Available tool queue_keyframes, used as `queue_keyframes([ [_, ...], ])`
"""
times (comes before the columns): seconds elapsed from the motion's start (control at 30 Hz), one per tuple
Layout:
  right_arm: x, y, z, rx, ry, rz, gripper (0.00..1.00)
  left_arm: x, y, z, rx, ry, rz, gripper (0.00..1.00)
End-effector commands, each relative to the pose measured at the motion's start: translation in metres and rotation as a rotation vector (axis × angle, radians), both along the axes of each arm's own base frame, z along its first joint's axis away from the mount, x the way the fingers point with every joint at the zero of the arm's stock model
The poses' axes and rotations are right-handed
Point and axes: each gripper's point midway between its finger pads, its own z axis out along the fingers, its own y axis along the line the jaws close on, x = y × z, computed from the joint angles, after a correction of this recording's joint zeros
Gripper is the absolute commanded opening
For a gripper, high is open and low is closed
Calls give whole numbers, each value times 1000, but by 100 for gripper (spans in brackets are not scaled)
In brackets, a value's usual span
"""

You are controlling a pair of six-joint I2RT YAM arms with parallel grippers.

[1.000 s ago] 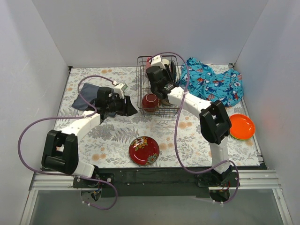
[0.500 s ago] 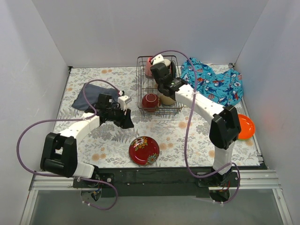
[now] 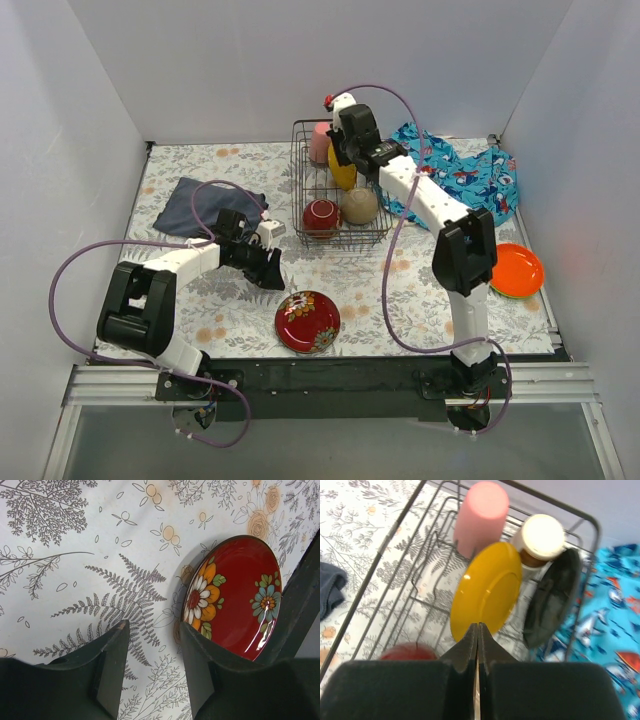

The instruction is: Load the mixed dishes into the dish rack

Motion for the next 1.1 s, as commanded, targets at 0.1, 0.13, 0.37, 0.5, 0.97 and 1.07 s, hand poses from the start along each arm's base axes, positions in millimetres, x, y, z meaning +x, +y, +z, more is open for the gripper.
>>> queue_keyframes([
  [0.1, 20, 70, -5, 131, -26, 130, 1, -7, 5, 14, 10, -48, -8, 43],
  [0.13, 23, 74, -5, 131, -33, 126, 1, -6, 5, 15, 11, -56, -2, 43],
  [0.37, 35, 77, -30, 85, -49, 49, 1, -3, 7, 20, 26, -72, 12, 44],
  [0.5, 39, 53, -41, -8, -63, -28, 1, -6, 8, 16, 28, -58, -2, 43],
  [0.97, 39, -5, -31, -113, -72, -126, 1, -3, 2, 6, 7, -22, -24, 43],
  [1.07, 34, -6, -22, -104, -79, -120, 1, -5, 0, 4, -10, -8, -38, 44],
])
